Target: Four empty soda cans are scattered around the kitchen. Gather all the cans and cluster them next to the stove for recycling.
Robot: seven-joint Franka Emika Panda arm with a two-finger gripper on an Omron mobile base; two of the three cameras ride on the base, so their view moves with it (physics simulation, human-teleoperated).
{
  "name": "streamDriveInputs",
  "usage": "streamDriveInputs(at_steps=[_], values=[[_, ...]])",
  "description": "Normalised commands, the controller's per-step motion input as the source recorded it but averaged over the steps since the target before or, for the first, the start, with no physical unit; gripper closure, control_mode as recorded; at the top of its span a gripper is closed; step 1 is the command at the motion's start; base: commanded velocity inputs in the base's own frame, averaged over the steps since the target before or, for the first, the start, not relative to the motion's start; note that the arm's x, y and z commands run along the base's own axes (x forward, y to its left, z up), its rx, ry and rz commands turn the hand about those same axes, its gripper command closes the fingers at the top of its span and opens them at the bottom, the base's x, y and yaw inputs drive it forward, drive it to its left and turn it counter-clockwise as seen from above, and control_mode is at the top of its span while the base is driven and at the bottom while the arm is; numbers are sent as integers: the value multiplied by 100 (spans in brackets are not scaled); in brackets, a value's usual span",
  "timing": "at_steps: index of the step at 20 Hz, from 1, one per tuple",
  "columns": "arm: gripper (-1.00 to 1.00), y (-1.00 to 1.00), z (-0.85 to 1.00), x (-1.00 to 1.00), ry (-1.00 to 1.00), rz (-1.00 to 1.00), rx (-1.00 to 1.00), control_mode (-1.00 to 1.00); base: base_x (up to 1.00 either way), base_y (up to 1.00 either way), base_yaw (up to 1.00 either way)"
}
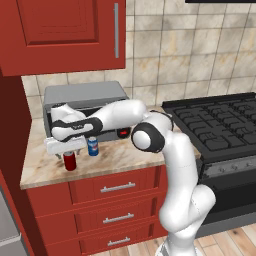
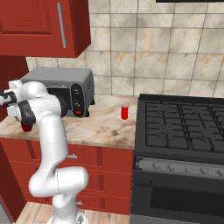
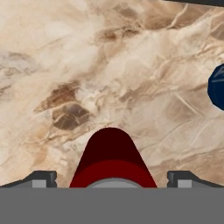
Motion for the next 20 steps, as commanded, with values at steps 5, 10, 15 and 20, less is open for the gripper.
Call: streamDriveInputs(at_steps=[5, 10, 15, 20], values=[[100, 0, -2, 0, 0, -3, 0, -100, 0, 0, 0], [100, 0, 0, -1, 0, 0, 0, -100, 0, 0, 0], [100, 0, 0, 0, 0, 0, 0, -100, 0, 0, 0], [100, -6, 4, -9, -6, 0, 0, -100, 0, 0, 0]])
